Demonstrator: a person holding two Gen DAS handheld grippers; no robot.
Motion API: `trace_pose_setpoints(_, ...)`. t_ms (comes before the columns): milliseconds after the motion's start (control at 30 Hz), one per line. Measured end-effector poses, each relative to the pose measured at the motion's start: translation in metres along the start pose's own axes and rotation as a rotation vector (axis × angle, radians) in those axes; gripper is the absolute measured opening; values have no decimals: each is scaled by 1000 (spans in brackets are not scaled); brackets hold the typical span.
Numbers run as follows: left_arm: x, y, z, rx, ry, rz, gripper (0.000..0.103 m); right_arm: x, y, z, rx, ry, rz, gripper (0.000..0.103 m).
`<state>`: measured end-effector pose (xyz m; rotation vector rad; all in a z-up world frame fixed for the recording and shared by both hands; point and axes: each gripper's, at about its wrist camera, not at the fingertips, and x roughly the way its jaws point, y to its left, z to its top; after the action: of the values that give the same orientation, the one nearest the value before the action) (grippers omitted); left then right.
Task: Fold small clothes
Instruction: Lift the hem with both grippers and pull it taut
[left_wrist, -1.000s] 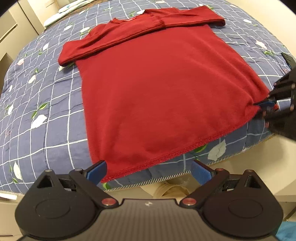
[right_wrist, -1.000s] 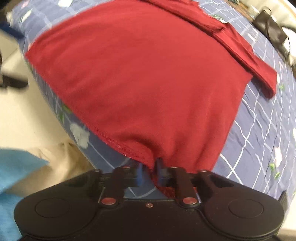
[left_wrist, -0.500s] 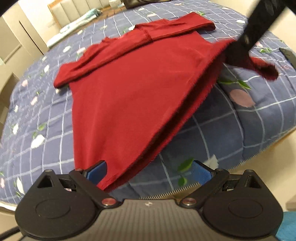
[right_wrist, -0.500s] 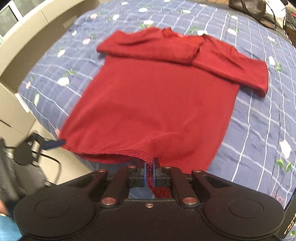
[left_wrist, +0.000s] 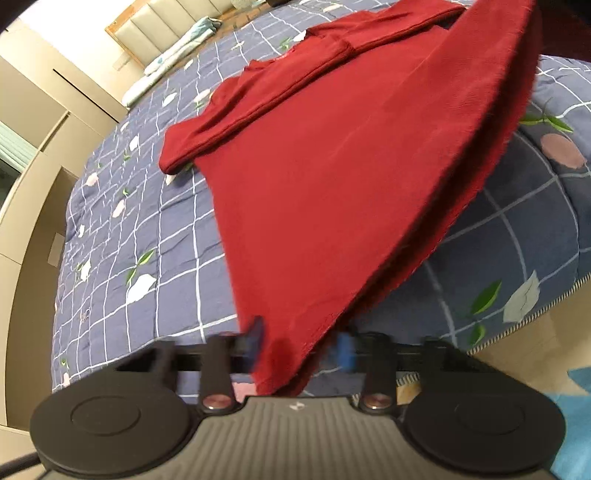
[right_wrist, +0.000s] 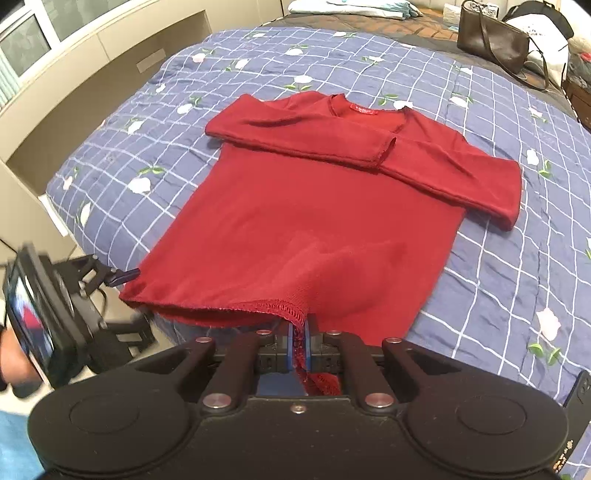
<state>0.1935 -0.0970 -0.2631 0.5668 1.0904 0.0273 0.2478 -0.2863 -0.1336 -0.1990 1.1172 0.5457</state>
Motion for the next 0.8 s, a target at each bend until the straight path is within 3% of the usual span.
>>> trace_pose_setpoints(33,-1,4,0,-8,-7,-19,12,0,2,-2,-8,1,-4,5)
trace_pose_setpoints(67,-3,8,0,-21,-19,-42,6,-1,4,-3,-17,3,-8,5)
trace_pose_setpoints(500,-73,41,-2,103,-232,-48,2,-19,30,-21,-213,22,-70,5)
trace_pose_setpoints(667,-96,51,-5,133,-256,-64,2,-33,37,-37,-224,25,-55,5)
trace_pose_setpoints(800,-111,61,-15,145,-238,-124,2,-44,45,-53,-224,37,-29,5)
